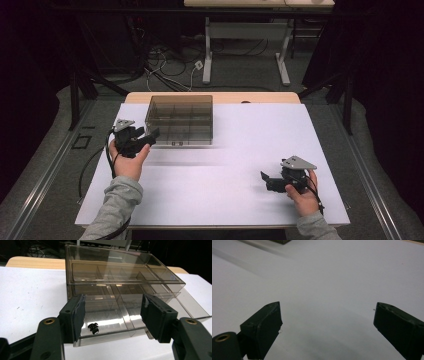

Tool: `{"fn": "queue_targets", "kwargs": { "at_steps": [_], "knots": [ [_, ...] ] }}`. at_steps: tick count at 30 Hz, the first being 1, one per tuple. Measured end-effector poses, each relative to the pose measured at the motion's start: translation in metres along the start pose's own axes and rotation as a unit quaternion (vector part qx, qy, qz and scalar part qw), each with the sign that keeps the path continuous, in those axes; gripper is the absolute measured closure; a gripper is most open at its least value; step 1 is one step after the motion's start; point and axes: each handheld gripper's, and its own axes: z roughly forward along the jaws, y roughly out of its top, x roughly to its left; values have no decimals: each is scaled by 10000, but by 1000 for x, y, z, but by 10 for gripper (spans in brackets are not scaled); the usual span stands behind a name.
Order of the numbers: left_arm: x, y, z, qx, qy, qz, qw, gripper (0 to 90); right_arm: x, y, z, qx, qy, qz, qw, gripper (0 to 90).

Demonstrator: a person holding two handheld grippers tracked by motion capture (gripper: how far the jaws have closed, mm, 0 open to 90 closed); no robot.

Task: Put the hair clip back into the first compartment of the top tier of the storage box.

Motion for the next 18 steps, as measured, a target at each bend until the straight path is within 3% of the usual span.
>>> {"fn": "queue_targets", "kwargs": {
  "at_steps": [18],
  "knots": [
    [-10, -2, -9, 165, -131, 192, 9996, 346, 0, 0, 1, -35, -40, 61, 10000, 96]
  ]
}}
